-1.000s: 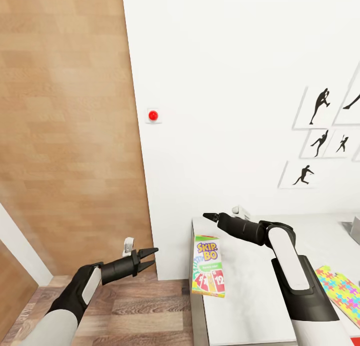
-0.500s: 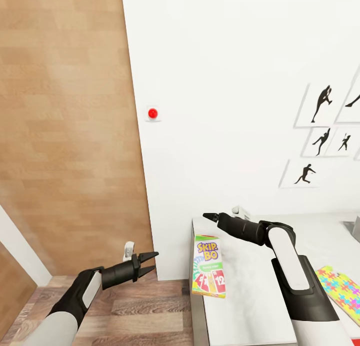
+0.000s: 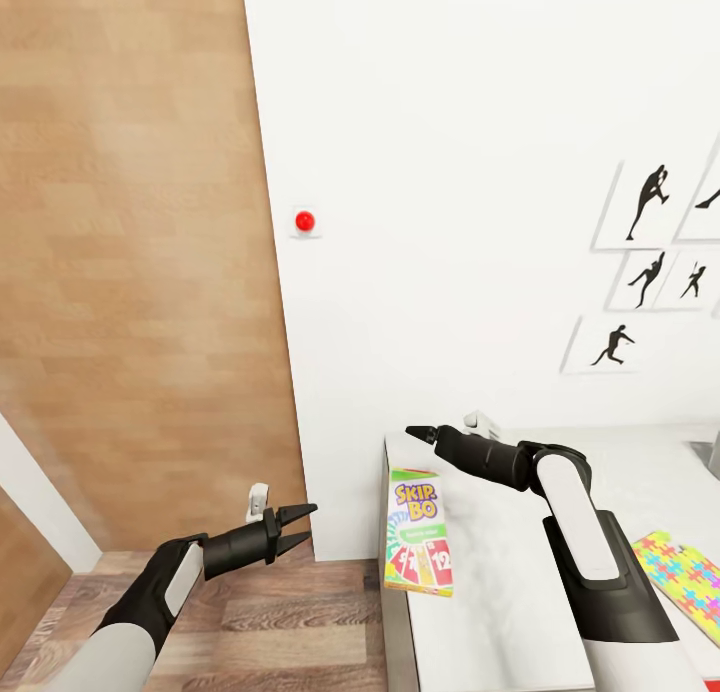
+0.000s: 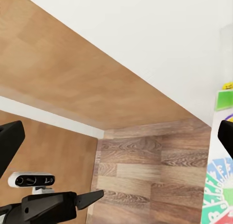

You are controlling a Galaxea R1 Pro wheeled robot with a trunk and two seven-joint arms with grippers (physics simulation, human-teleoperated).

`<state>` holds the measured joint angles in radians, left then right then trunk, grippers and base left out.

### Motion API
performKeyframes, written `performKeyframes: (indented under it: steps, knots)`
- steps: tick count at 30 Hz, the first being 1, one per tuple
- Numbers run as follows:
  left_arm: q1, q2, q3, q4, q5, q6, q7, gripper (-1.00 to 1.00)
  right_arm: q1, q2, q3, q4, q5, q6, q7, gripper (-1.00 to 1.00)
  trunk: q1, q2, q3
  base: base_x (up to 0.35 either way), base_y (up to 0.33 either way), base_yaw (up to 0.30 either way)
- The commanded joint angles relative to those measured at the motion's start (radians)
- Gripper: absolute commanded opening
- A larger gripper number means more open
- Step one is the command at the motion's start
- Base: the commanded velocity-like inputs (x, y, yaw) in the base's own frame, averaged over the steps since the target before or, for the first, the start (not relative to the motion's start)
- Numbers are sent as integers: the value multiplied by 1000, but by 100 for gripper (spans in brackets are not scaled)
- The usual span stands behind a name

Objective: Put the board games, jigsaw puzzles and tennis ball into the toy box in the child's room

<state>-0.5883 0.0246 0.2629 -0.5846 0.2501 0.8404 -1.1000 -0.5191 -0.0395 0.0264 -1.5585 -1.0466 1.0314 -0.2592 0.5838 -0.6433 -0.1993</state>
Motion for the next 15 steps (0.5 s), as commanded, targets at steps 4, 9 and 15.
performKeyframes:
  steps: [4, 9, 15]
  knots:
    - [-1, 0, 1, 0, 2, 5, -1, 100, -1, -1, 3, -9, -12, 7, -8, 100, 16, -30, -14, 0, 0, 0]
    - [-1, -1, 1, 0, 2, 4, -1, 100, -1, -1, 5, -16, -18, 16, 43, 100, 35, -65, -30, 0, 0, 0]
    - [-1, -1, 1, 0, 2, -11, 0, 100, 1, -7, 2, -18, -19, 16, 205, 100, 58, -107, -49, 0, 0, 0]
